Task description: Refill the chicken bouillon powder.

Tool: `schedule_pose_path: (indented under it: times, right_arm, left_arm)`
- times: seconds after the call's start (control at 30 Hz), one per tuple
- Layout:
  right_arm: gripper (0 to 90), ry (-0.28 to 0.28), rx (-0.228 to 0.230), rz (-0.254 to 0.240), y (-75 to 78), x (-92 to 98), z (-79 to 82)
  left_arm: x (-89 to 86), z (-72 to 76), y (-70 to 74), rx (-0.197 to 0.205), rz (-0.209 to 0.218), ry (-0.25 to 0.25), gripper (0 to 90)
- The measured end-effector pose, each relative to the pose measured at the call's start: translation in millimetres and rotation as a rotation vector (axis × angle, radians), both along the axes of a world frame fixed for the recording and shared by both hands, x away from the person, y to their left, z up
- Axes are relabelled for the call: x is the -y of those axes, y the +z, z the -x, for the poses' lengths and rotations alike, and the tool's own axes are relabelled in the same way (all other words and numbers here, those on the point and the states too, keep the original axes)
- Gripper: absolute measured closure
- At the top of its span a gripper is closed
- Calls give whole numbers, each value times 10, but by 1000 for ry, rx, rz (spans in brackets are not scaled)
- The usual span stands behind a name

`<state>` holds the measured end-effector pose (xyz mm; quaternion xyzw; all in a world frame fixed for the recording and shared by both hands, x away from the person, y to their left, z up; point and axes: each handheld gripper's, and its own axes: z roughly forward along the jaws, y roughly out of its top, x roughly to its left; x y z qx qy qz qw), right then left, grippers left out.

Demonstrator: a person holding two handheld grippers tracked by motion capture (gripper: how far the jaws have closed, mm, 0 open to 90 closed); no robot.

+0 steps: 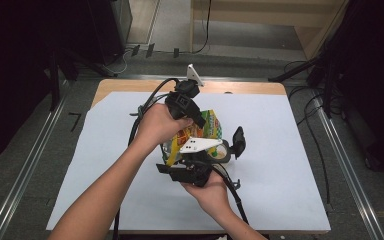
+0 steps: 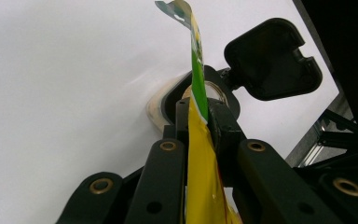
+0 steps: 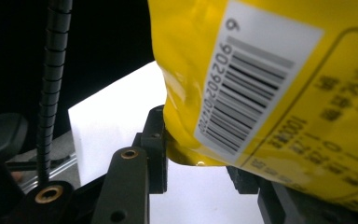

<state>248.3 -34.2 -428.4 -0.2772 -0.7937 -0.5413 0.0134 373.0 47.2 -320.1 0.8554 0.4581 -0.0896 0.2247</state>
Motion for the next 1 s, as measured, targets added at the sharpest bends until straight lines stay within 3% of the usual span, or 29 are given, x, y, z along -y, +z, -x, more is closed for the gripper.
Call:
schedule_pose_path:
  times: [0.1, 0.37, 1.0]
  right_arm:
    - [630, -17, 15, -5, 6, 13, -11]
    - [640, -24, -7, -8, 17, 57, -36]
    - [641, -29, -11, 1, 22, 58, -25]
  left_arm:
    - [41, -4, 16, 6, -8, 0, 851]
    - [118, -20, 14, 4, -24, -12, 851]
    - [117, -32, -10, -6, -18, -14, 850]
